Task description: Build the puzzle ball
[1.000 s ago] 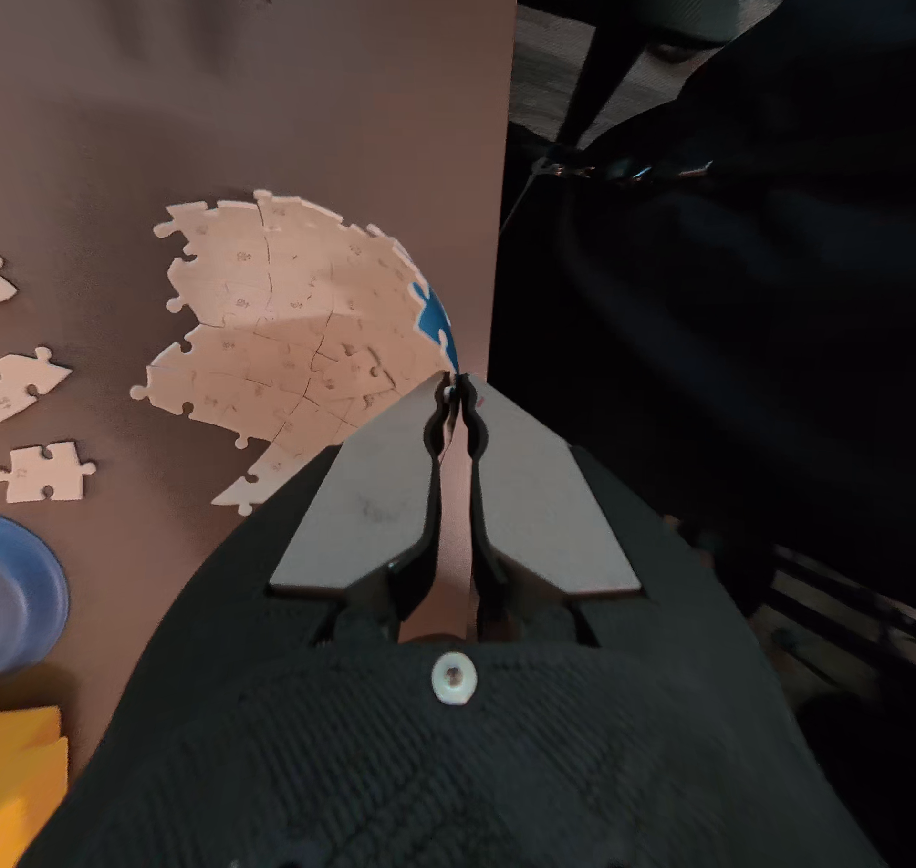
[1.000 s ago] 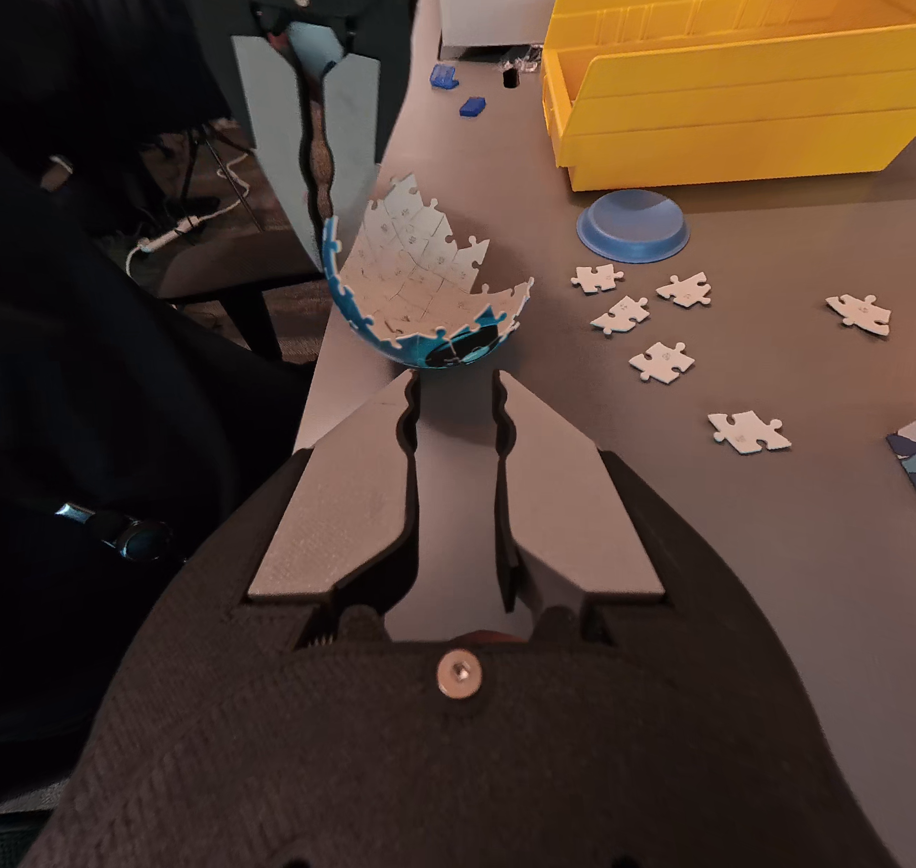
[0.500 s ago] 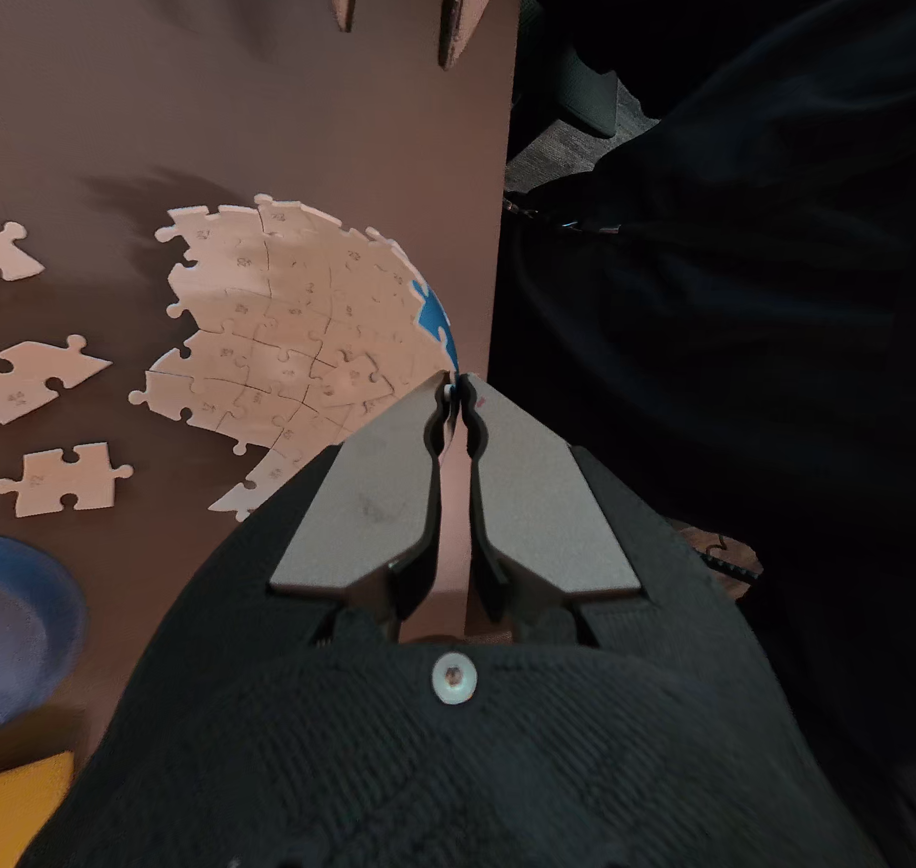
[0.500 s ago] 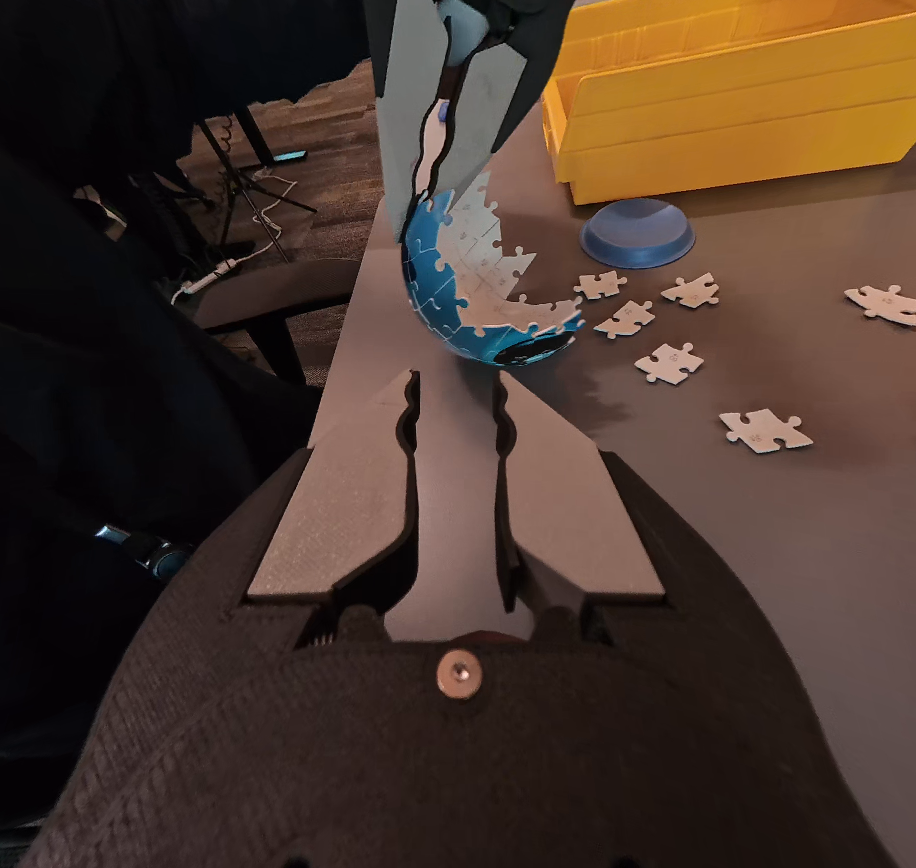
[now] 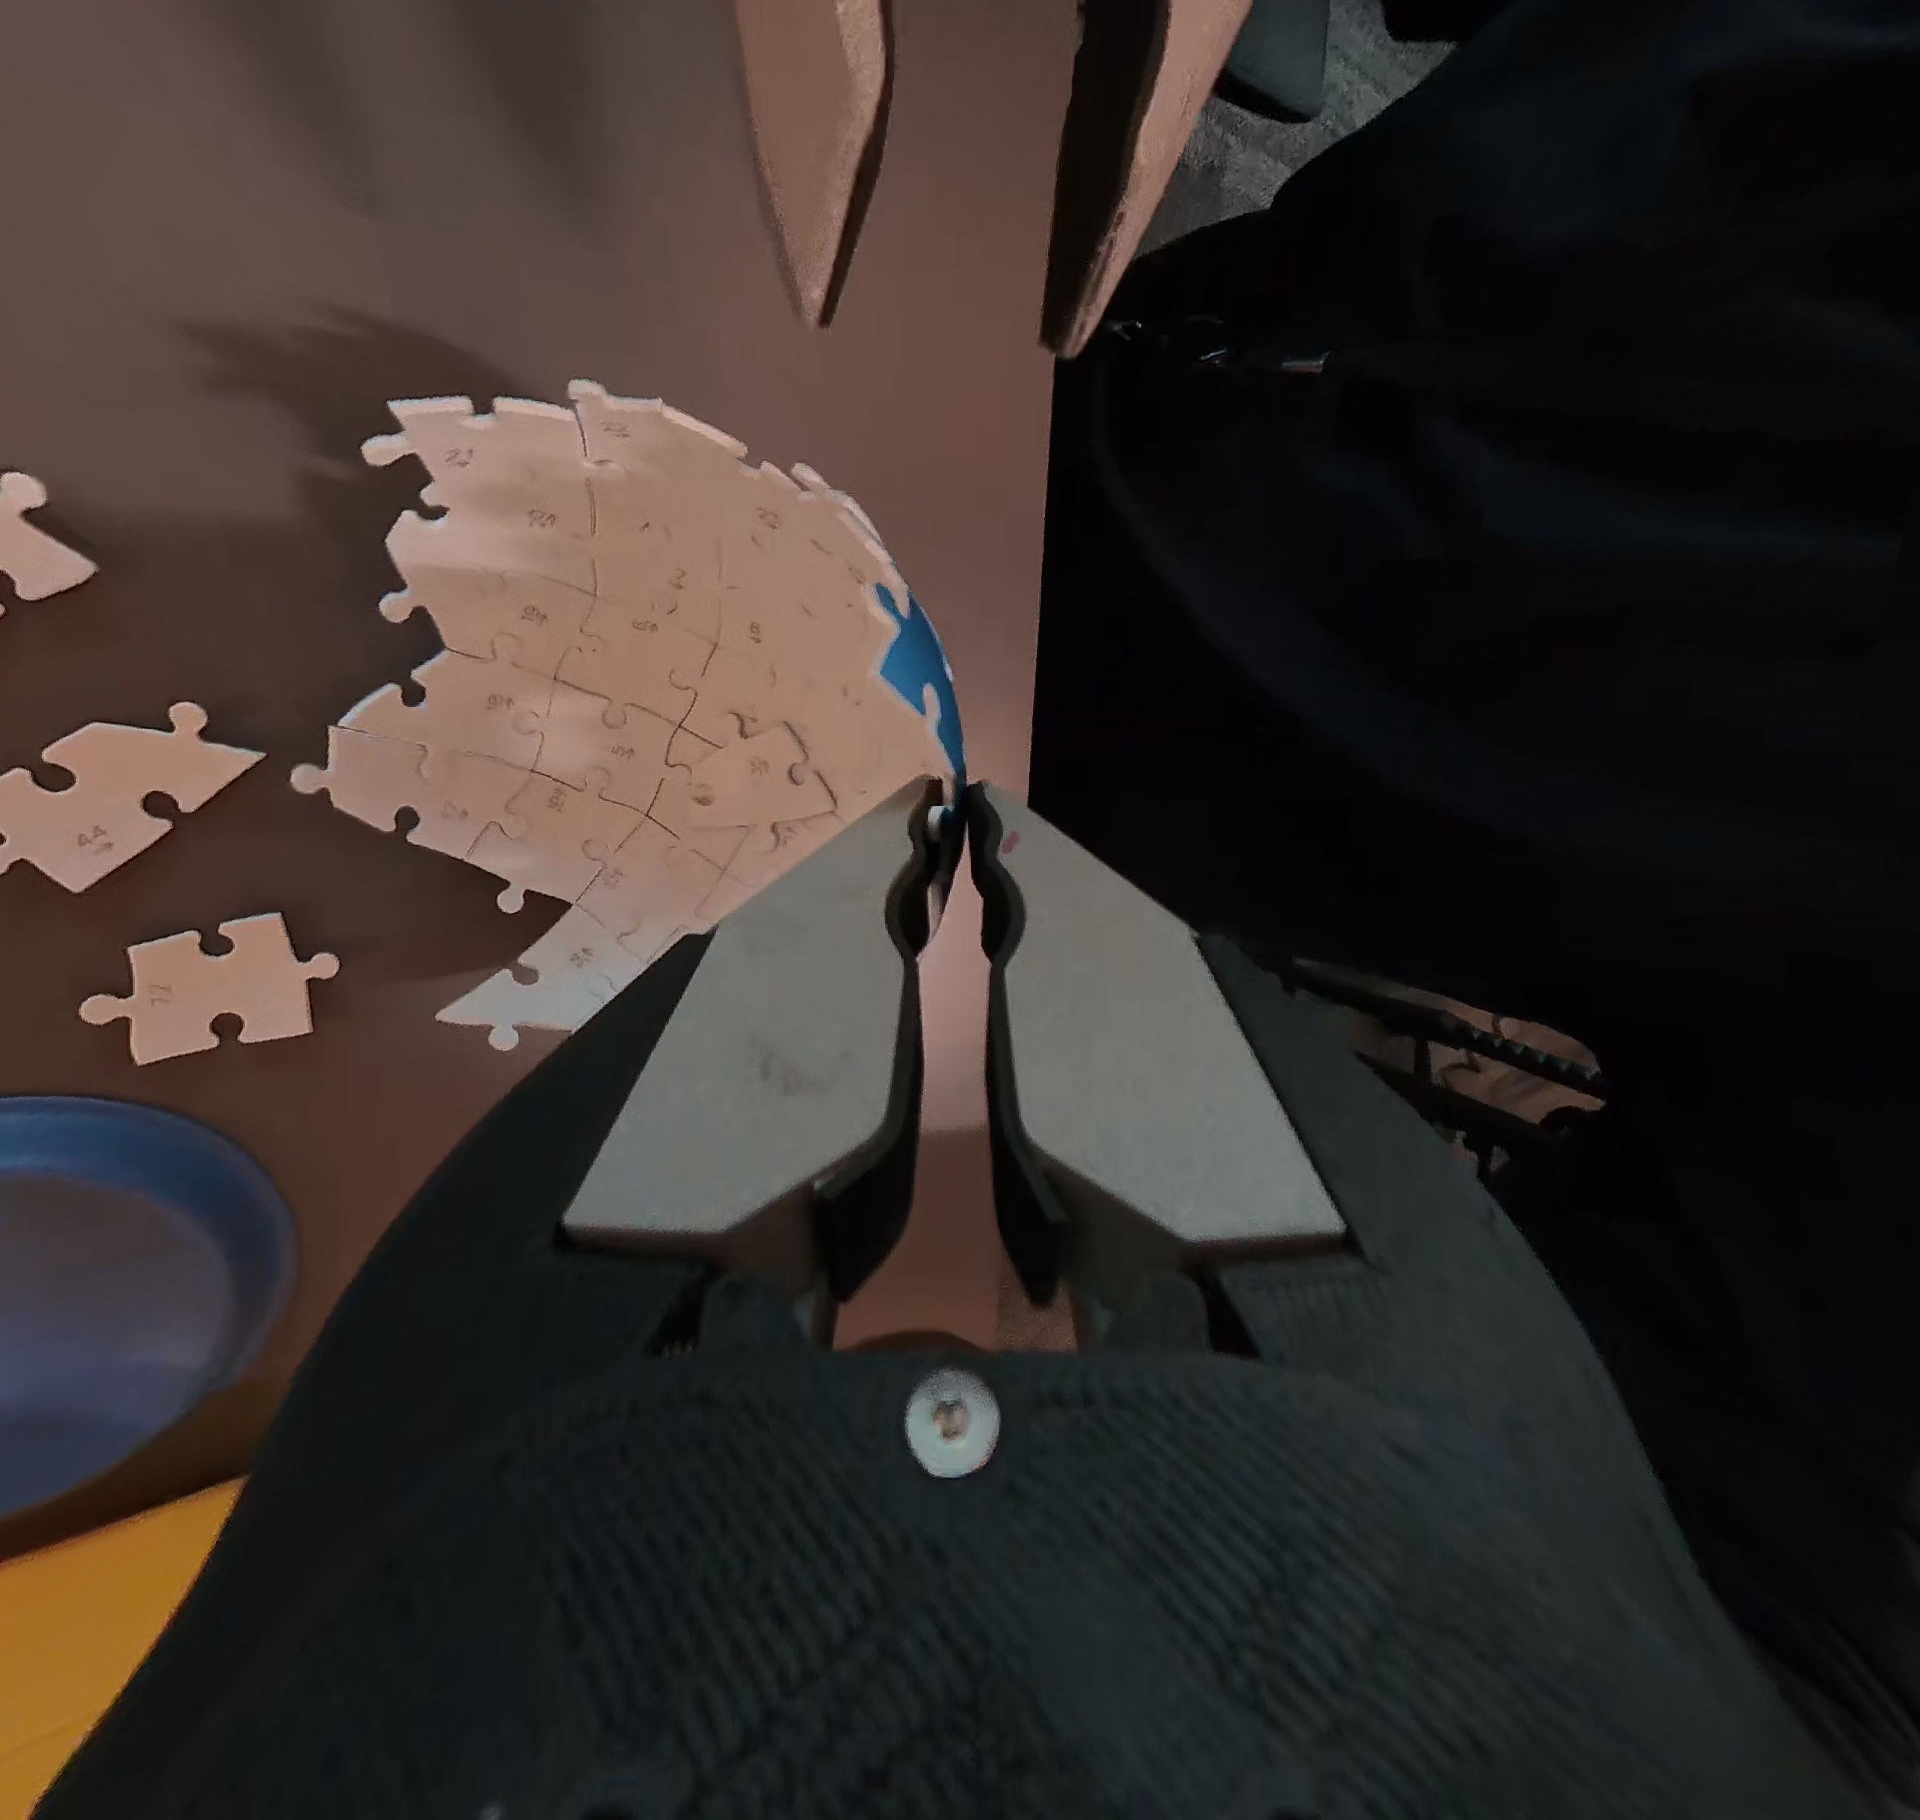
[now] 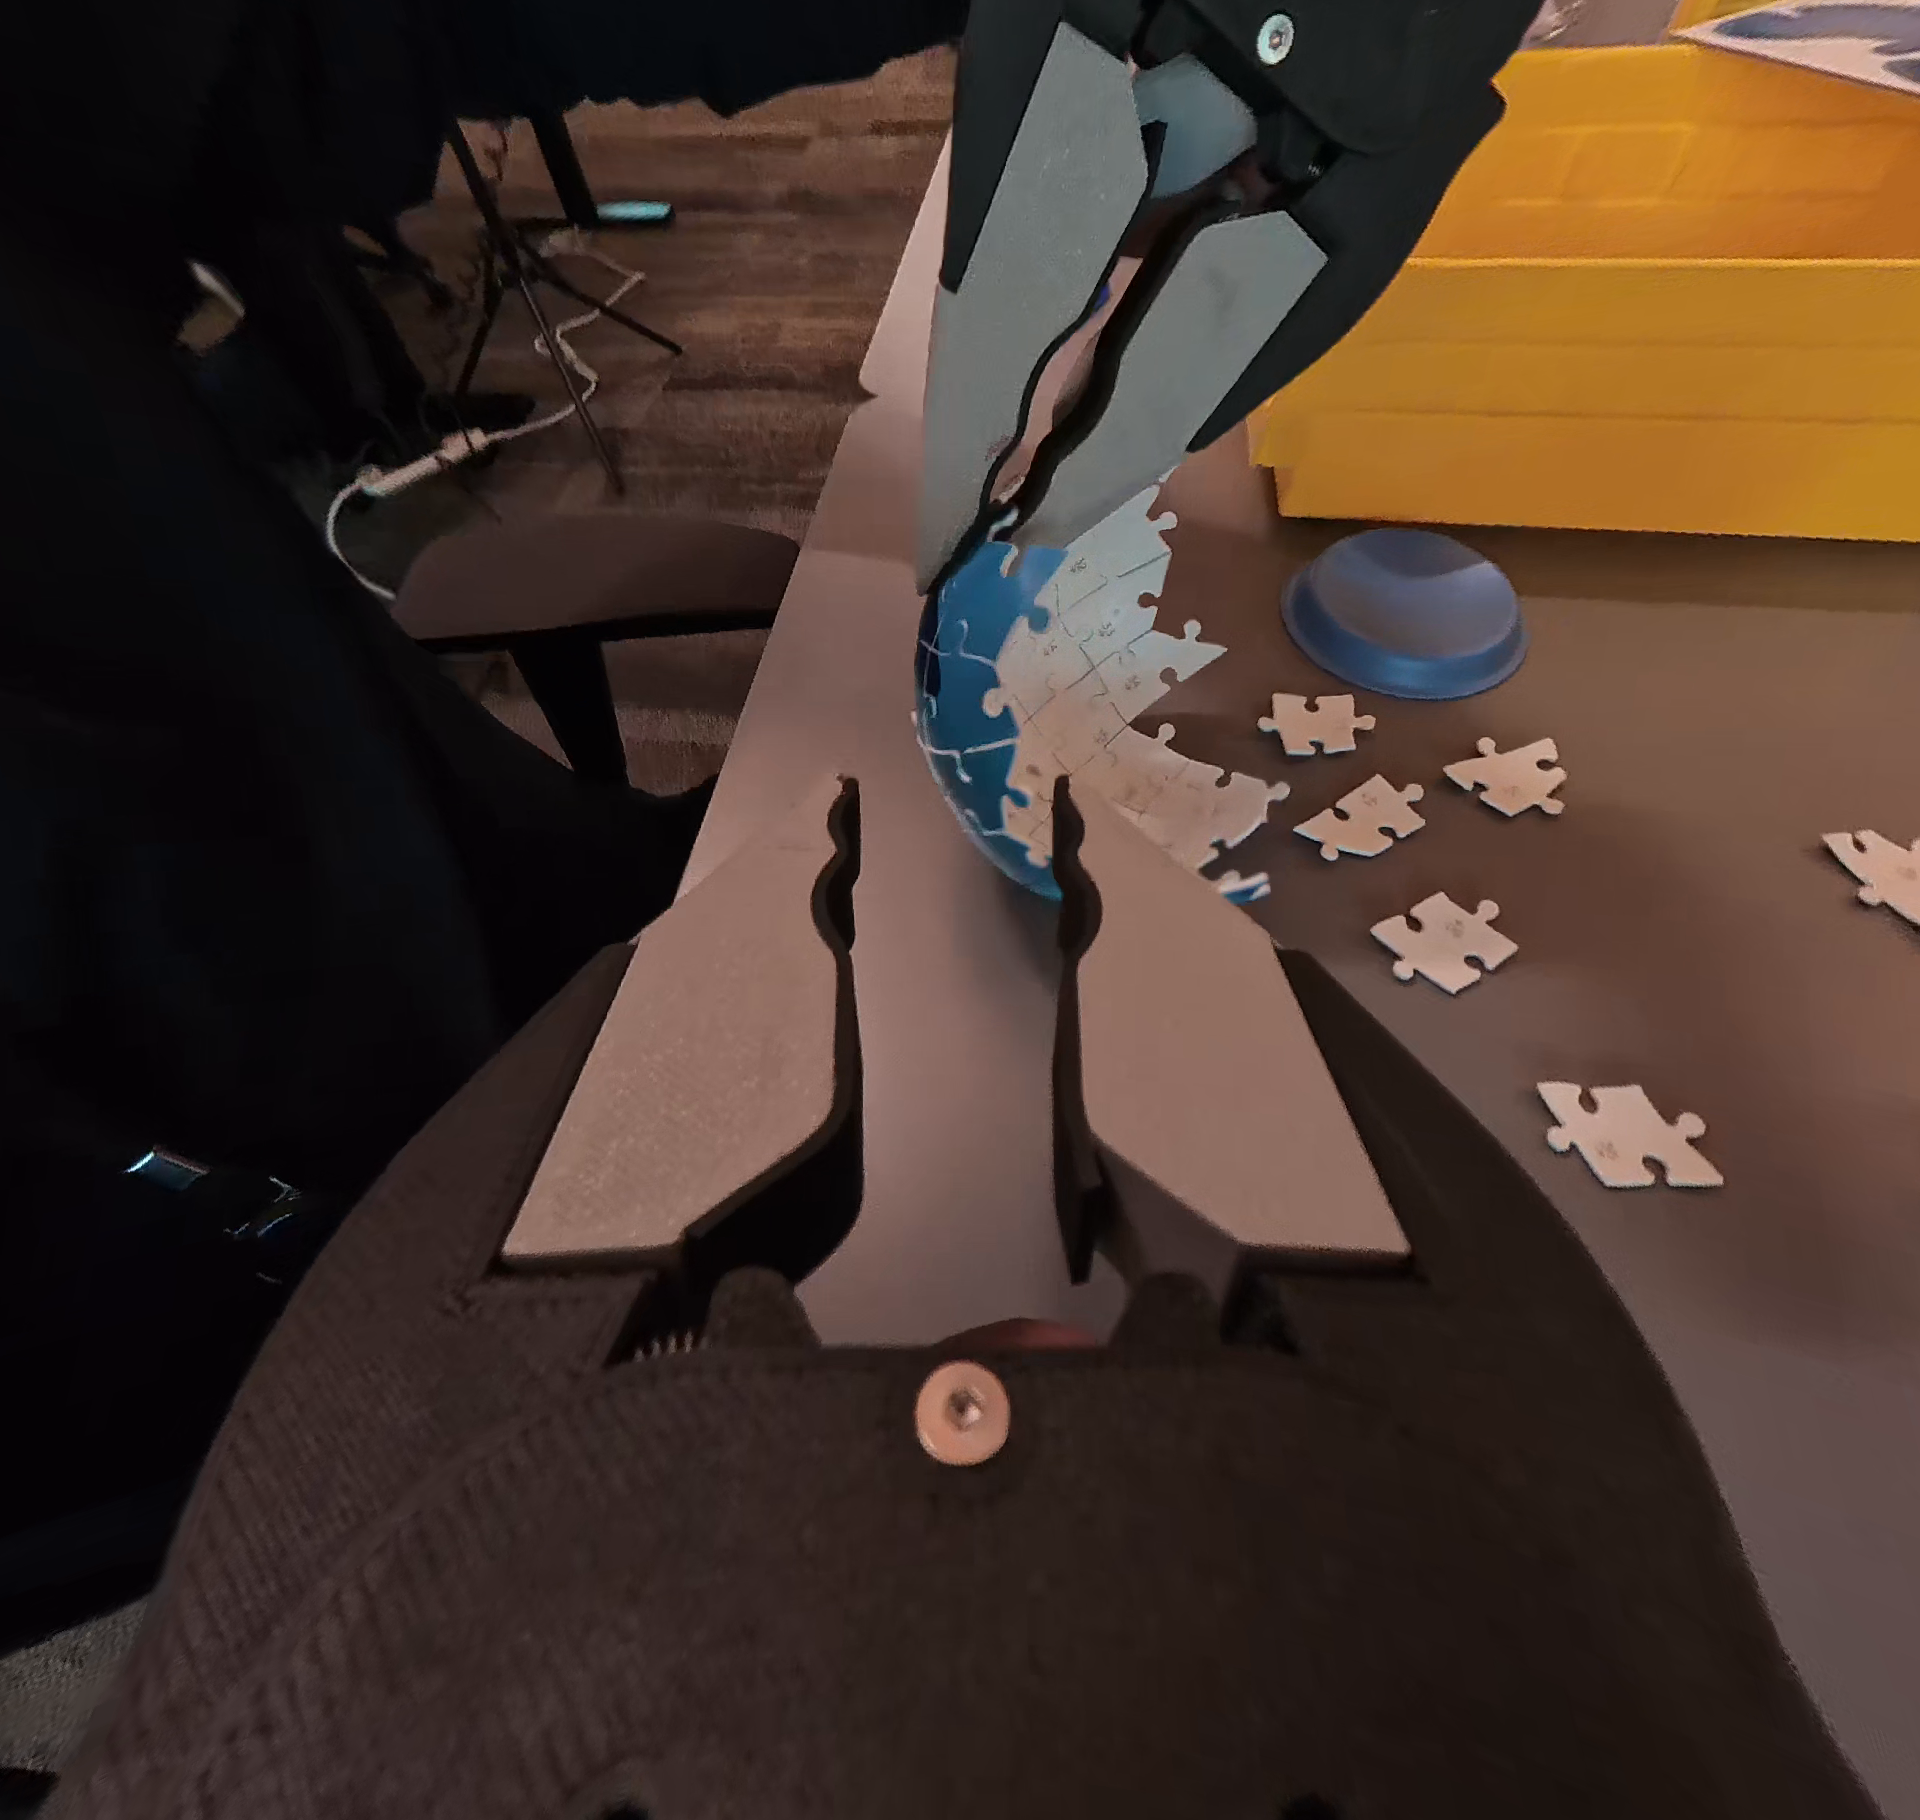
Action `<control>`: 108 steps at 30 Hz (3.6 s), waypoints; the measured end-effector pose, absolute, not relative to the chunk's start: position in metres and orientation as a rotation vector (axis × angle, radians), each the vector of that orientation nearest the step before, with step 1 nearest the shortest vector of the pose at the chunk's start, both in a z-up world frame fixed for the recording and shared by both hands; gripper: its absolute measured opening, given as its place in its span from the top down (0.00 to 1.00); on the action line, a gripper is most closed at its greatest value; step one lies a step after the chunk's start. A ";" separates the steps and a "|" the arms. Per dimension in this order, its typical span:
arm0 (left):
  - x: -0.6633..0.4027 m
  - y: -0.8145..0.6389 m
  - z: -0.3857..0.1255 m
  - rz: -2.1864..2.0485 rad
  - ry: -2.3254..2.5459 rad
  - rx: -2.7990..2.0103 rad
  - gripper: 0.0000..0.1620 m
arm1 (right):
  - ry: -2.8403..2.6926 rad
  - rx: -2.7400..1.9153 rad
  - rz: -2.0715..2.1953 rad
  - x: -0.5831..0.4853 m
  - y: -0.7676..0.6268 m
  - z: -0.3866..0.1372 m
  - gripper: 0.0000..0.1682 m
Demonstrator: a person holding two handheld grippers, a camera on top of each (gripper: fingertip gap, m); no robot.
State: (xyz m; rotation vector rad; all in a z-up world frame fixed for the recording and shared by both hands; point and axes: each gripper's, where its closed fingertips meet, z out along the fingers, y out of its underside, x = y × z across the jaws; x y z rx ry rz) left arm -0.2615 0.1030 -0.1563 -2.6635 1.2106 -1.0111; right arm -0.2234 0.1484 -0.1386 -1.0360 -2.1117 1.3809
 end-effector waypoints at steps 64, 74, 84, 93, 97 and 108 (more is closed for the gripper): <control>-0.314 0.085 -0.120 -1.015 0.793 -2.311 0.92 | -1.840 -1.736 2.501 -0.305 0.145 -0.106 1.00; -0.323 0.078 -0.118 -0.997 0.755 -2.304 0.92 | -1.999 -1.704 2.252 -0.286 0.133 -0.117 1.00; -0.319 0.077 -0.131 -1.023 0.755 -2.325 0.91 | -2.172 -1.598 1.977 -0.271 0.108 -0.132 1.00; -0.314 0.072 -0.145 -1.049 0.738 -2.338 0.91 | -2.205 -1.483 1.852 -0.261 0.088 -0.140 1.00; -0.313 0.069 -0.149 -1.077 0.716 -2.327 0.91 | -2.244 -1.423 1.775 -0.255 0.078 -0.146 1.00; -0.296 0.054 -0.159 -1.158 0.684 -2.293 0.93 | -2.304 -1.372 1.694 -0.230 0.057 -0.159 0.98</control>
